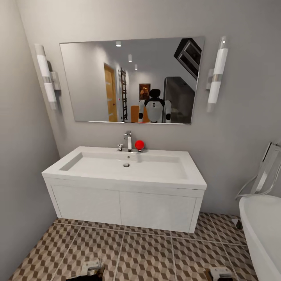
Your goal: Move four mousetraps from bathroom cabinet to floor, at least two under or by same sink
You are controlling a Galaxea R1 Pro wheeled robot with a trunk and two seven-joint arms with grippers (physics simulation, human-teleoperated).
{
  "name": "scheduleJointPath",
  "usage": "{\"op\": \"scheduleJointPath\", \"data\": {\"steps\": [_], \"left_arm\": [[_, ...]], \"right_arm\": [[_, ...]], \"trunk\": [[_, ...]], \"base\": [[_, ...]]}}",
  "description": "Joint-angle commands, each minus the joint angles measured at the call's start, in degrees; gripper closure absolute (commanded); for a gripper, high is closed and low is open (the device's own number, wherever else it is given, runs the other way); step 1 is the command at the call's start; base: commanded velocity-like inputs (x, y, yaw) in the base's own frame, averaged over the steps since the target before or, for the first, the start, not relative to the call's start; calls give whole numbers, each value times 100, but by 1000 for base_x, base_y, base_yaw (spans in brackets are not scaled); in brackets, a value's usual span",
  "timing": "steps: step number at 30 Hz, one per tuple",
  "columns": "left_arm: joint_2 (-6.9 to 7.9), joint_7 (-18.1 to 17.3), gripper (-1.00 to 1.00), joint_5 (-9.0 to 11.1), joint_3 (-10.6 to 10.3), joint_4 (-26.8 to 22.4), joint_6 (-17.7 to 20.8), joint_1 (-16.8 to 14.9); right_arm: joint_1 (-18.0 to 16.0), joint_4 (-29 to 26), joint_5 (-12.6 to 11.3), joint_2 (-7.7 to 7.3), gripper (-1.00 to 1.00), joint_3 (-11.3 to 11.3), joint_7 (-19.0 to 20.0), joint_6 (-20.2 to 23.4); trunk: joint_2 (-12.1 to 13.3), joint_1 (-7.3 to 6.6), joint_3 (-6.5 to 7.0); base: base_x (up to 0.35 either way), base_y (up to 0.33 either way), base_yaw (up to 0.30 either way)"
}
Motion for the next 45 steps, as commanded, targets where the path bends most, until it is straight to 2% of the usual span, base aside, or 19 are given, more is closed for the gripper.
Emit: {"op": "scheduleJointPath", "data": {"steps": [1, 5, 10, 14, 19, 27, 45], "left_arm": [[1, 56, 100, 44, -28, 63, -4, -5], [-9, 57, 100, 18, -32, 305, -294, -11], [-24, 54, 100, 13, -32, 237, -380, -12], [-89, 73, 100, 14, -32, -41, -353, -12], [-307, 95, 100, -2, -38, -332, -140, -12], [-373, 100, 100, -4, -41, -397, 26, -12], [-336, 88, 100, -5, -34, -320, 28, -12]], "right_arm": [[0, -14, 50, 9, 100, -31, -9, 27], [5, 82, 48, 31, 100, -71, -62, -101], [4, 264, 70, 18, 100, -73, -69, -426], [1, 289, 104, -3, 100, -73, -68, -512], [0, 270, 124, -16, 100, -66, -44, -524], [0, 241, 141, -29, 100, -64, -18, -483], [0, 239, 145, -14, 100, -47, -13, -471]], "trunk": [[-4, 0, -6], [-4, 0, -6], [-4, 0, -6], [-4, 0, -6], [-4, 0, -6], [-4, 0, -6], [-726, 395, -329]], "base": [[0, 0, 0], [0, 0, 0], [0, 0, 0], [0, 0, 0], [0, 0, 0], [0, 0, 0], [0, 0, 0]]}}
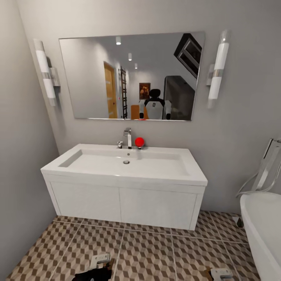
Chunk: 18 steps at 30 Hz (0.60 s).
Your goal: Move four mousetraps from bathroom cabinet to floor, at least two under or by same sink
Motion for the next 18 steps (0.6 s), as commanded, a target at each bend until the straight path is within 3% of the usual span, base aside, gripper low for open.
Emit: {"op": "scheduleJointPath", "data": {"steps": [1, 18], "left_arm": [[6, 57, 100, 54, -25, -9, 24, -2], [20, 62, 100, 1, -20, 5, 31, -2]], "right_arm": [[-2, -10, 52, 4, 100, -19, 12, 31], [-2, 6, 60, 5, 100, -1, 40, -29]], "trunk": [[-45, 22, -25], [-727, 396, -330]], "base": [[0, 0, 0], [0, 0, 0]]}}
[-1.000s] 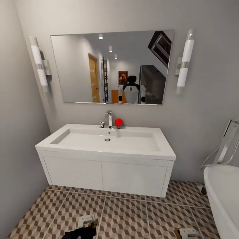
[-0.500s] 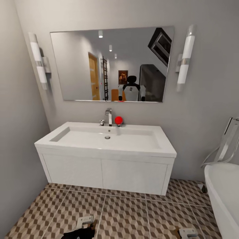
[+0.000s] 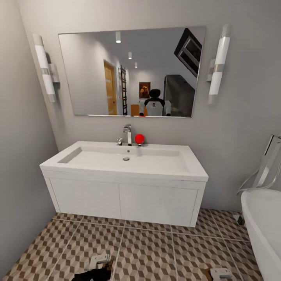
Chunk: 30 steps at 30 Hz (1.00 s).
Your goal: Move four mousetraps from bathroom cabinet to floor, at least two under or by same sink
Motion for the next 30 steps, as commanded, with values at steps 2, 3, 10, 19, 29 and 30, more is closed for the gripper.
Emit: {"op": "scheduleJointPath", "data": {"steps": [2, 3, 10, 19, 29, 30], "left_arm": [[4, 58, 100, -86, -20, -10, 26, -2], [4, 58, 100, -93, -20, -10, 26, -2], [2, 96, 100, -250, -20, -292, 26, -19], [-154, 227, 100, -845, -11, -218, 544, -540], [-366, 225, 100, -853, 6, 1064, 602, -1847], [-401, 225, 100, -856, 5, 1077, 597, -1874]], "right_arm": [[-2, -9, 53, -4, 100, -19, -1, 24], [-2, -9, 53, -5, 100, -19, -1, 23], [-11, -74, 63, -13, 100, -25, -49, 60], [-606, -108, 23, -5, 100, -30, -93, 580], [-1935, 996, -36, 134, 100, -40, -108, 632], [-1976, 1046, -39, 159, 100, -42, -108, 512]], "trunk": [[-85, 44, -43], [-125, 66, -61], [-406, 220, -186], [-767, 418, -348], [-807, 439, -366], [-807, 439, -366]], "base": [[0, 0, 0], [0, 0, 0], [0, 0, 0], [0, 0, 0], [0, 0, 0], [0, 0, 0]]}}
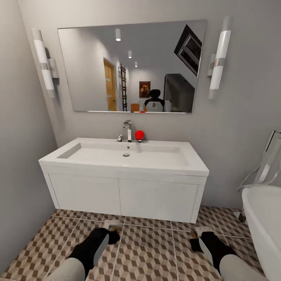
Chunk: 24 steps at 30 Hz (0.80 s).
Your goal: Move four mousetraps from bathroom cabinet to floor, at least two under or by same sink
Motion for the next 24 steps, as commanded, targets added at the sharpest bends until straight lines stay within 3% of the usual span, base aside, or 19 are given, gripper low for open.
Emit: {"op": "scheduleJointPath", "data": {"steps": [1, 8, 13, 20, 24], "left_arm": [[-22, 48, 100, 26, -36, -2, 27, -23], [-107, 48, 100, 23, -34, 27, 20, -133], [-78, 48, 100, 32, -25, 101, -25, -142], [-88, 48, 100, 30, 5, 86, -530, -143], [-106, 46, 100, 23, -3, 42, -546, -143]], "right_arm": [[-30, 28, 53, 52, 100, -41, 5, -95], [-75, 103, 58, 343, 100, -42, 5, -416], [-77, 111, 58, 370, 100, -65, 4, -541], [-77, 116, 58, 325, 100, -46, 13, -572], [-77, 116, 58, 308, 100, -45, 15, -569]], "trunk": [[-3, -1, -6], [-3, -1, -6], [-3, -1, -6], [-43, 21, -24], [-43, 21, -24]], "base": [[0, 0, 0], [0, 0, 0], [0, 0, 0], [0, 0, 0], [0, 0, 0]]}}
